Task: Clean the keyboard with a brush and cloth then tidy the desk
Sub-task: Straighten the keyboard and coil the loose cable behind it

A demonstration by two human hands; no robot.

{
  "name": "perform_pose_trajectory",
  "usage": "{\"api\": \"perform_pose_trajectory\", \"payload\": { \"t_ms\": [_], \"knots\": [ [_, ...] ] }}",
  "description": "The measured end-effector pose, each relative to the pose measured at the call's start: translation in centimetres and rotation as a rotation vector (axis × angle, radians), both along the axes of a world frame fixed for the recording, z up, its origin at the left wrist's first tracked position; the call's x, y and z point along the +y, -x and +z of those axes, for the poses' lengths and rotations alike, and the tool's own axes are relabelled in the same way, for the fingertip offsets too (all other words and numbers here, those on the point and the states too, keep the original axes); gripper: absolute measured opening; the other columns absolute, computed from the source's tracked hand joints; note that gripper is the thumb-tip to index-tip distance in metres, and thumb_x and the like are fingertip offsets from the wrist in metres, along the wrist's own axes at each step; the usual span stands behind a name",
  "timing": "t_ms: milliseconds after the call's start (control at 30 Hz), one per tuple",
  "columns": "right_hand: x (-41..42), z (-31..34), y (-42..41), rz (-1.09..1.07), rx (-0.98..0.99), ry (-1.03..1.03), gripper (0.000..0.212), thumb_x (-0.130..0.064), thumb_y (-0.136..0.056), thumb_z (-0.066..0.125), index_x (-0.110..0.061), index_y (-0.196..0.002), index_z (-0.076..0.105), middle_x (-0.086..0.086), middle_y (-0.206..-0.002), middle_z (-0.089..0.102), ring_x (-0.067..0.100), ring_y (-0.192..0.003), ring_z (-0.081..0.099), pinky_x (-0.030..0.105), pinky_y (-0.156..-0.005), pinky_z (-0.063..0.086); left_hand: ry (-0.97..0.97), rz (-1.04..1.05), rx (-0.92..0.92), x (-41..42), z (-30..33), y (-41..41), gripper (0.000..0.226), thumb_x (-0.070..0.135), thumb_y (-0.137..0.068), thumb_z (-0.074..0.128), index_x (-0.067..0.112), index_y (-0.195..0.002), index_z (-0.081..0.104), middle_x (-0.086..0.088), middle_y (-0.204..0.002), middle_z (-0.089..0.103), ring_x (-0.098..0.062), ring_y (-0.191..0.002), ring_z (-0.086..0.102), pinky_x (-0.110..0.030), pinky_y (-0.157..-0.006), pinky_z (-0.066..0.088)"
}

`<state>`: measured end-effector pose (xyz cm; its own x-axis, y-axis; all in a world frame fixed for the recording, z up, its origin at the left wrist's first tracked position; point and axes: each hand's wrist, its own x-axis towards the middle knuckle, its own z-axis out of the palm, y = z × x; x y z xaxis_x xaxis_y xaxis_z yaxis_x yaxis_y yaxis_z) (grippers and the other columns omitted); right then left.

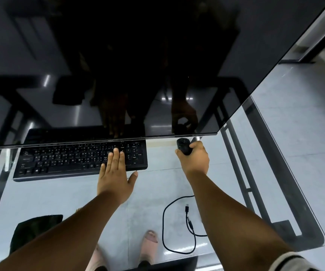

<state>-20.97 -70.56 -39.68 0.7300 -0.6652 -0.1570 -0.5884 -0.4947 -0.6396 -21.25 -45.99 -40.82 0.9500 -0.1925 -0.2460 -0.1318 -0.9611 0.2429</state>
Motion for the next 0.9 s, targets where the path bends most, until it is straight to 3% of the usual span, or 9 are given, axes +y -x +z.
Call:
{"api": "perform_pose_trajectory", "payload": {
  "t_ms": [167,233,300,400,467,633,733,833,900],
  "knots": [
    [-0.2,-0.1,0.4,0.056,-0.006,0.152,0.046,-0.056,-0.077,0.067,-0.021,-0.103,0.05,-0.002,-0.104,0.058,0.02,-0.097,0.054,0.038,-0.076,0.053,-0.002,-0.017,-0.004,0.0,0.2,0.0,0.08,0.057,-0.097,0.024,0.012,-0.153,-0.01,-0.003,-0.16,-0.02,-0.02,-0.148,-0.016,-0.038,-0.121,-0.002],
    [-0.7,-0.1,1.2,0.086,-0.126,0.212,0.033,-0.049,-0.083,0.063,-0.02,-0.097,0.055,-0.002,-0.1,0.057,0.019,-0.095,0.052,0.039,-0.078,0.049,0.032,-0.025,-0.03,0.2,0.3,0.2,0.078,0.055,-0.097,0.027,0.012,-0.154,-0.005,-0.003,-0.161,-0.016,-0.019,-0.149,-0.013,-0.038,-0.121,-0.002],
    [-1.5,0.0,2.4,0.175,-0.2,0.112,0.014,-0.032,-0.086,0.064,-0.02,-0.089,0.059,-0.004,-0.091,0.06,0.015,-0.082,0.056,0.032,-0.074,0.048,0.062,-0.05,-0.056,0.5,0.2,0.6,0.075,0.052,-0.098,0.03,0.013,-0.155,0.001,-0.002,-0.162,-0.01,-0.019,-0.149,-0.009,-0.037,-0.121,0.0],
    [-2.8,0.7,4.8,0.42,-0.021,-0.157,0.008,-0.018,-0.082,0.068,-0.023,-0.077,0.066,-0.008,-0.077,0.066,0.002,-0.067,0.057,0.02,-0.068,0.046,0.089,-0.112,-0.086,1.4,-0.3,1.5,0.073,0.054,-0.095,0.023,0.015,-0.155,0.008,0.0,-0.163,-0.003,-0.017,-0.15,-0.002,-0.035,-0.12,0.002],
    [-3.3,1.1,6.6,0.58,0.15,-0.257,0.007,-0.017,-0.077,0.075,-0.022,-0.076,0.07,-0.007,-0.08,0.068,0.0,-0.067,0.056,0.019,-0.068,0.047,0.092,-0.143,-0.081,2.0,-0.5,2.5,0.075,0.055,-0.092,0.021,0.016,-0.155,0.01,0.001,-0.162,-0.001,-0.017,-0.15,0.001,-0.035,-0.12,0.005],
    [-2.9,0.6,9.8,0.711,0.256,-0.177,0.021,-0.022,-0.065,0.088,-0.023,-0.081,0.074,-0.005,-0.087,0.062,0.006,-0.076,0.055,0.015,-0.07,0.046,0.106,-0.185,-0.001,2.6,-0.6,4.8,0.069,0.044,-0.099,0.038,0.017,-0.155,0.009,0.001,-0.163,-0.004,-0.017,-0.15,0.0,-0.036,-0.12,0.01],
    [-1.9,0.0,10.4,0.674,0.221,-0.098,0.014,-0.018,-0.069,0.085,-0.023,-0.073,0.073,-0.006,-0.082,0.063,0.006,-0.074,0.058,0.023,-0.072,0.05,0.195,-0.195,0.011,2.7,-0.4,5.8,0.062,0.041,-0.098,0.044,0.019,-0.152,0.025,0.001,-0.162,0.015,-0.018,-0.148,0.016,-0.034,-0.117,0.02],
    [-0.8,0.6,10.4,0.602,0.09,-0.186,0.012,-0.016,-0.071,0.084,-0.02,-0.072,0.073,-0.005,-0.077,0.066,-0.001,-0.067,0.057,0.011,-0.064,0.042,0.395,-0.127,0.07,2.3,0.0,6.5,0.047,0.037,-0.096,0.052,0.022,-0.14,0.048,0.003,-0.146,0.047,-0.016,-0.135,0.042,-0.031,-0.112,0.033],
    [0.0,1.4,9.8,0.552,-0.002,-0.242,0.011,-0.015,-0.071,0.084,-0.018,-0.073,0.074,-0.004,-0.076,0.068,-0.002,-0.063,0.055,0.01,-0.062,0.042,0.631,0.052,0.254,1.5,0.9,6.5,0.029,0.034,-0.095,0.057,0.027,-0.123,0.062,0.006,-0.128,0.062,-0.012,-0.123,0.054,-0.03,-0.108,0.04]
  ]
}}
